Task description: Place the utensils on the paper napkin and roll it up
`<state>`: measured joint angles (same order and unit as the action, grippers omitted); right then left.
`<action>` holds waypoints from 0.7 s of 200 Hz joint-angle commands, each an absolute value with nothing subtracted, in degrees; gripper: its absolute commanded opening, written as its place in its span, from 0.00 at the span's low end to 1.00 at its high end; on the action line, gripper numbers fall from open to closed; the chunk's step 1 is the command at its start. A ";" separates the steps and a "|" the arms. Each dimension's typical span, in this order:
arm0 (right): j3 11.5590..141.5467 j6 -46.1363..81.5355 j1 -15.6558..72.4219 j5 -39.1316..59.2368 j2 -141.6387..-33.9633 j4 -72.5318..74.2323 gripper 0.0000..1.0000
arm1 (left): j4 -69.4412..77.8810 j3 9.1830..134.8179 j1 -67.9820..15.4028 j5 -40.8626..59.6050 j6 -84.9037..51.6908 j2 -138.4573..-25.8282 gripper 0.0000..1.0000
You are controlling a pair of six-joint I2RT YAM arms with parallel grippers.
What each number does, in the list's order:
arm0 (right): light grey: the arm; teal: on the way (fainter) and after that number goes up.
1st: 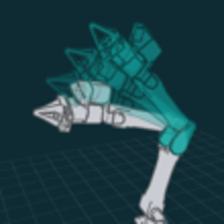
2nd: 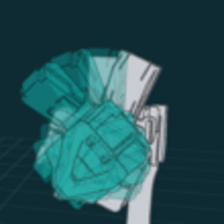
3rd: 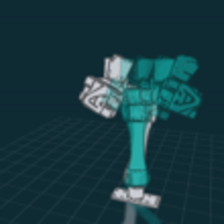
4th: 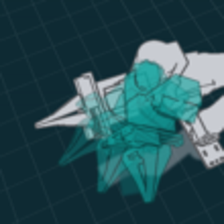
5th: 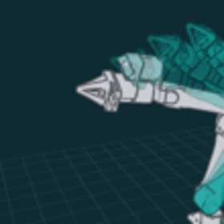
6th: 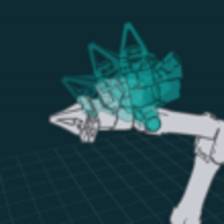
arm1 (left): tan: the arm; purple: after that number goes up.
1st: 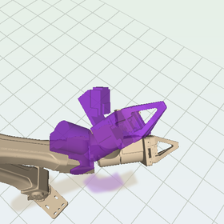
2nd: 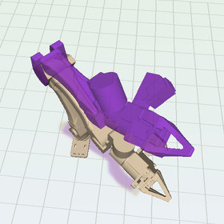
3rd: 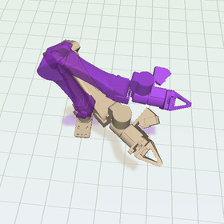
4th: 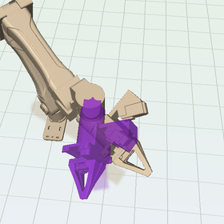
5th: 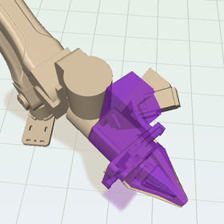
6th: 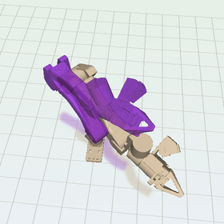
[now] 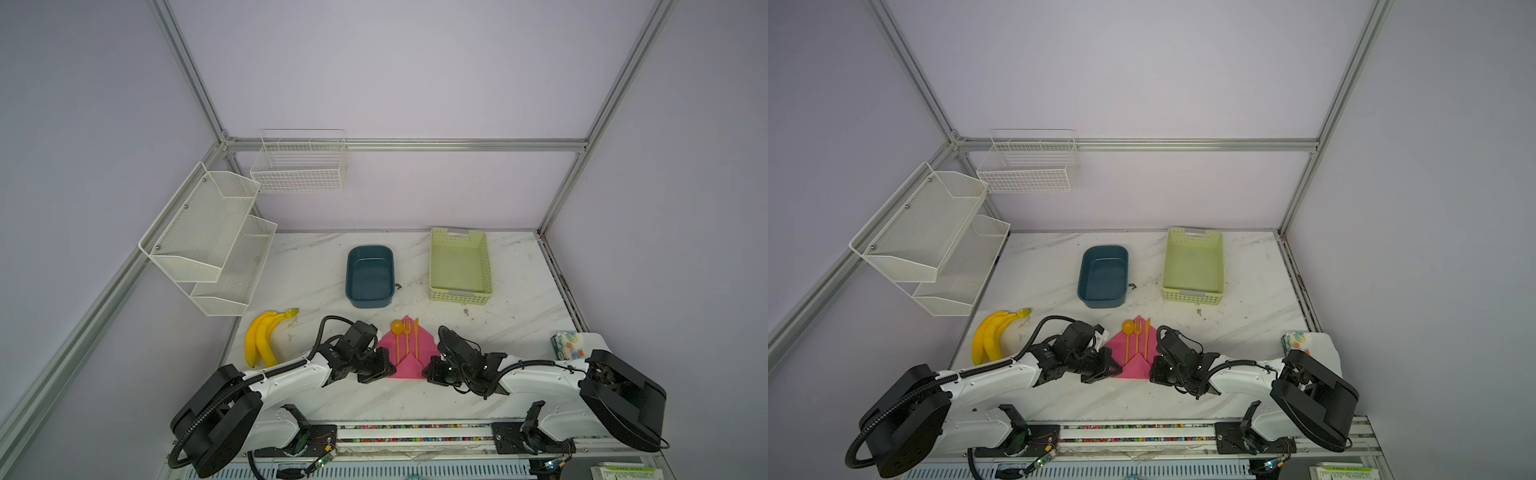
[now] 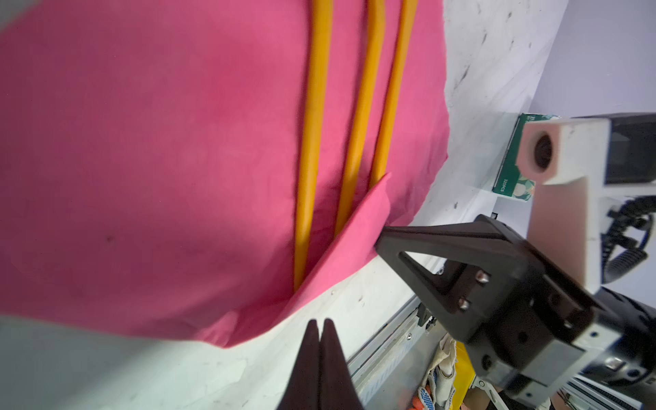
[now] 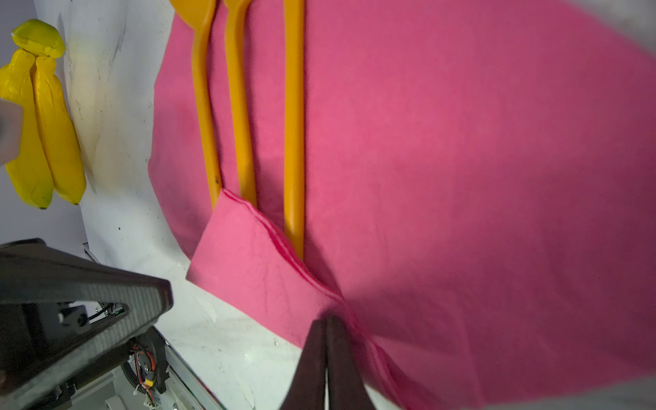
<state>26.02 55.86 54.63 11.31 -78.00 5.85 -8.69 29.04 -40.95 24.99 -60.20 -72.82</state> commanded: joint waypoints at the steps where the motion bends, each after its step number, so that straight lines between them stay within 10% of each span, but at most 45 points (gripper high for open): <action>1: 26.40 57.02 54.24 10.28 -78.40 6.51 0.09 | -8.65 34.69 -41.18 26.40 -57.86 -74.96 0.00; 140: 26.25 57.17 54.19 10.56 -79.29 6.09 0.09 | -9.35 32.69 -41.38 22.84 -55.42 -82.51 0.00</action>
<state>26.35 55.92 54.41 11.46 -79.07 6.74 -8.38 30.57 -41.06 24.67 -57.39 -81.38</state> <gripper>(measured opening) 0.091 0.047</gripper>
